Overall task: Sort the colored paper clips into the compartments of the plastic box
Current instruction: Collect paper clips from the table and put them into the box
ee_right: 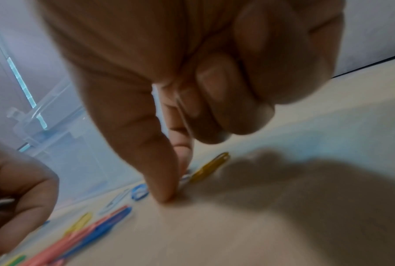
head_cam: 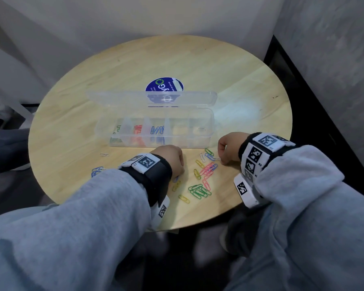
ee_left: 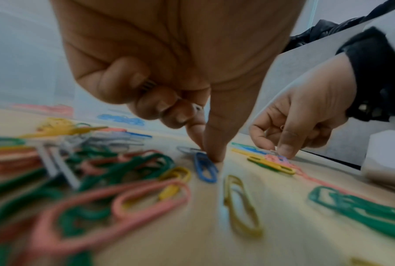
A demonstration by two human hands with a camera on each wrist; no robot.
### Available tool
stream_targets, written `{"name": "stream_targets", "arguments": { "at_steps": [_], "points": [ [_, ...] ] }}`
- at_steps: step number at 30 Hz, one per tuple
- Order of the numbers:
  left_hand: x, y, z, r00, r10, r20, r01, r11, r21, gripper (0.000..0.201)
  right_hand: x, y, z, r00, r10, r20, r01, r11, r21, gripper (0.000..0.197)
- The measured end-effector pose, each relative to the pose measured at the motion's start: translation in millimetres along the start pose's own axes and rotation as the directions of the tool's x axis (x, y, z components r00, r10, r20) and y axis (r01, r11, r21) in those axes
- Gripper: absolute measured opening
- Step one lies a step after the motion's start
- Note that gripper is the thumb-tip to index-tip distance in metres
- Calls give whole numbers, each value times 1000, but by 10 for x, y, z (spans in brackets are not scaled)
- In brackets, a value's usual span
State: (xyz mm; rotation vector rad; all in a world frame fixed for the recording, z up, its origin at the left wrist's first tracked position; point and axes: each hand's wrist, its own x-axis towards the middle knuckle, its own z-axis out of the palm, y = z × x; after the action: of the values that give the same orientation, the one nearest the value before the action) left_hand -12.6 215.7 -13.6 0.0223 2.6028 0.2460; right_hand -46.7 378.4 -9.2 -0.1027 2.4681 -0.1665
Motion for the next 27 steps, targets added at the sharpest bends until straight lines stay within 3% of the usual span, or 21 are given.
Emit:
{"name": "stream_targets", "arguments": {
  "at_steps": [4,7,10,12,15,18,22,27],
  "points": [
    [-50,-41,4,1000,-9,2,9,1000,-23,5,20,-31,30,999,28,23,-25,996,-90,8],
    [-98,-109,-8,1000,-19,-3,19,997,-72,14,-23,-28,28,999,26,25,-25,1000,-18,7],
    [-152,-184,-77,999,-25,33,34,941,-335,20,-153,-37,-54,995,-80,56,72,990,125,11],
    [-197,-217,-146,997,-13,78,55,820,-569,24,-262,-64,-138,981,-182,75,153,944,292,23],
    [-269,-255,-276,995,-27,100,99,524,-846,24,-328,-112,-201,953,-299,46,210,763,612,25],
    [-302,-315,-403,995,-81,57,81,328,-941,22,-338,-186,-244,941,-338,18,198,593,781,25],
    [-303,-426,-508,989,-144,23,53,201,-978,22,-258,-334,-298,964,-263,-47,163,442,882,29],
    [-295,-536,-527,985,-158,64,78,82,-994,22,-29,-569,-308,991,-127,-52,71,150,986,23]
  ]
}}
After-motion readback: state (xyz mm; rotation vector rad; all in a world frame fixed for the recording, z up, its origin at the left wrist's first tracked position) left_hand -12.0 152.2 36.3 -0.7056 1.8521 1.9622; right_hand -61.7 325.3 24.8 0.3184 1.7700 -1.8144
